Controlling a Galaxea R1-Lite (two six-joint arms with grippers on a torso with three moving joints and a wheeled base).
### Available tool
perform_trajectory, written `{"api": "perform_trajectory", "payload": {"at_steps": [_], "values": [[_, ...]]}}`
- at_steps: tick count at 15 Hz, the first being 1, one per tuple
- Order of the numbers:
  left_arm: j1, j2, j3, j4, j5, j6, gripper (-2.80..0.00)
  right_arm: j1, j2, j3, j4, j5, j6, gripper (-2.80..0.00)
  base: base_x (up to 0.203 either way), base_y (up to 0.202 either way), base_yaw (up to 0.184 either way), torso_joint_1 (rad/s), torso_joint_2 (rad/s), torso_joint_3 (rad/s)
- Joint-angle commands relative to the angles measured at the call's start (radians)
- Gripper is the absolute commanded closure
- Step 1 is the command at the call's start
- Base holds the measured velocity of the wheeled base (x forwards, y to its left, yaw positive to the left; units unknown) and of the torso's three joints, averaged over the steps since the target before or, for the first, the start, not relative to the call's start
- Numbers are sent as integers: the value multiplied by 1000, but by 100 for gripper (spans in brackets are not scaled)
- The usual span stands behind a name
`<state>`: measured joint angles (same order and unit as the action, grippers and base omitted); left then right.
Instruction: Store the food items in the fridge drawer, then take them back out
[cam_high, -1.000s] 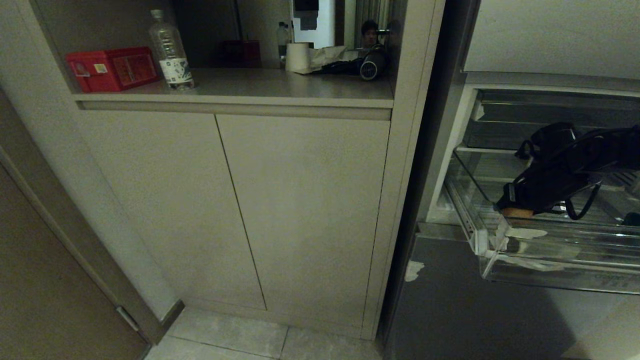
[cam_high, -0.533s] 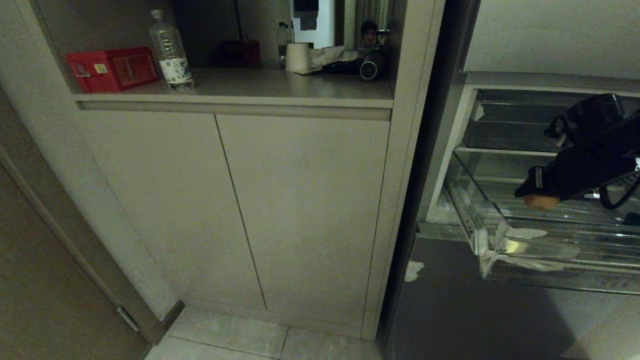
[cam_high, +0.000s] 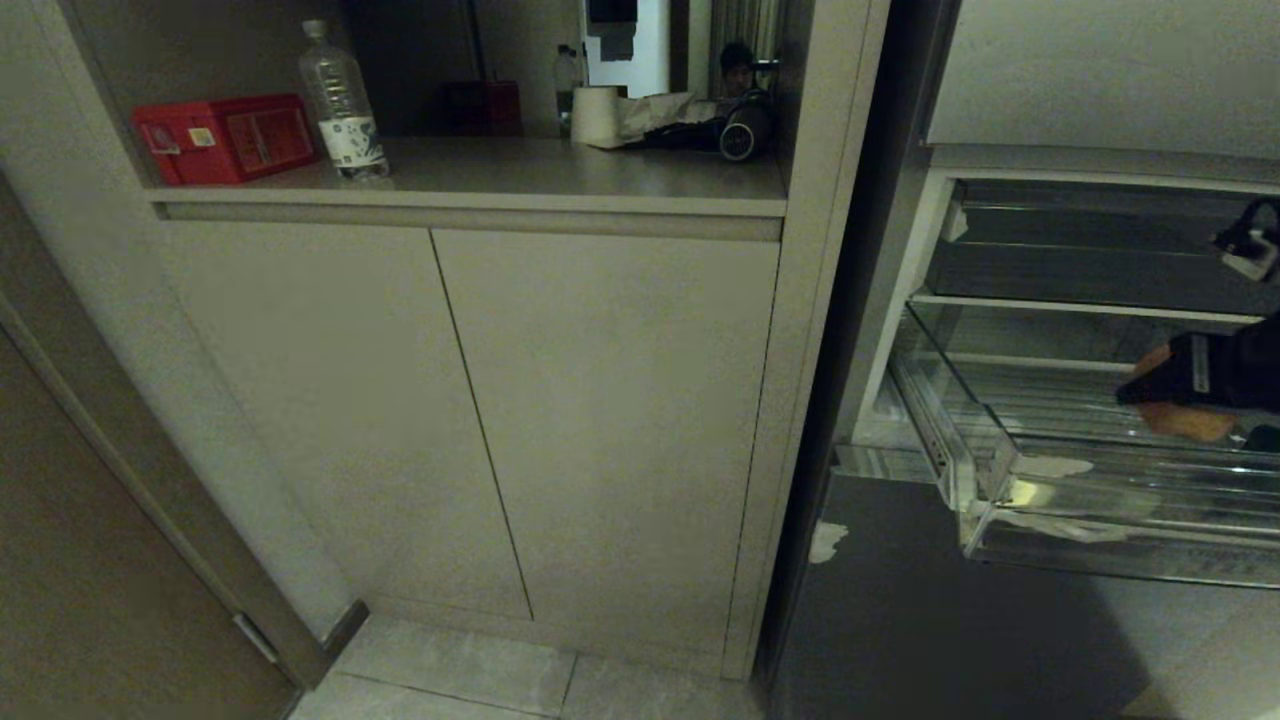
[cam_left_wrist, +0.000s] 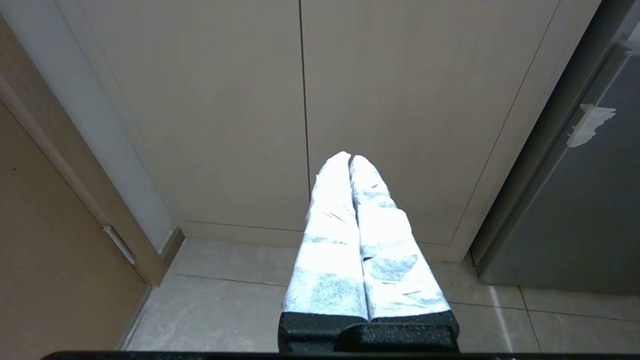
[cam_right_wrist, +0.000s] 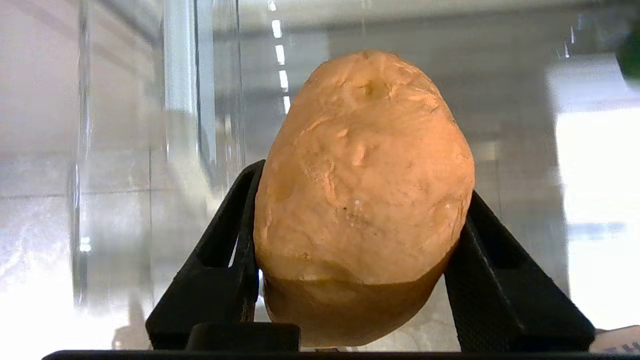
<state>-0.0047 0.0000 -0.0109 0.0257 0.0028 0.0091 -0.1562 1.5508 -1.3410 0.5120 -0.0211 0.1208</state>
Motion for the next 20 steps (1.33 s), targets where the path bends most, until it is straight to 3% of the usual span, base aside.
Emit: {"api": "perform_trajectory", "payload": {"at_steps": [1,4,7,12,20], "values": [[0,2,0,0,0,0,0,-2,-232,192,-48,-2,-9,0,0,0,0,0,0,0],[0,2,0,0,0,0,0,-22,-414,424,-160,-4,-47,0,0,0,0,0,0,0],[0,2,0,0,0,0,0,-34,-575,525,-190,-5,-87,0,0,0,0,0,0,0],[0,2,0,0,0,0,0,-37,-713,597,-197,-3,-132,0,0,0,0,0,0,0],[0,2,0,0,0,0,0,-36,-723,645,-199,0,-122,0,0,7,-166,3,1,4]]}}
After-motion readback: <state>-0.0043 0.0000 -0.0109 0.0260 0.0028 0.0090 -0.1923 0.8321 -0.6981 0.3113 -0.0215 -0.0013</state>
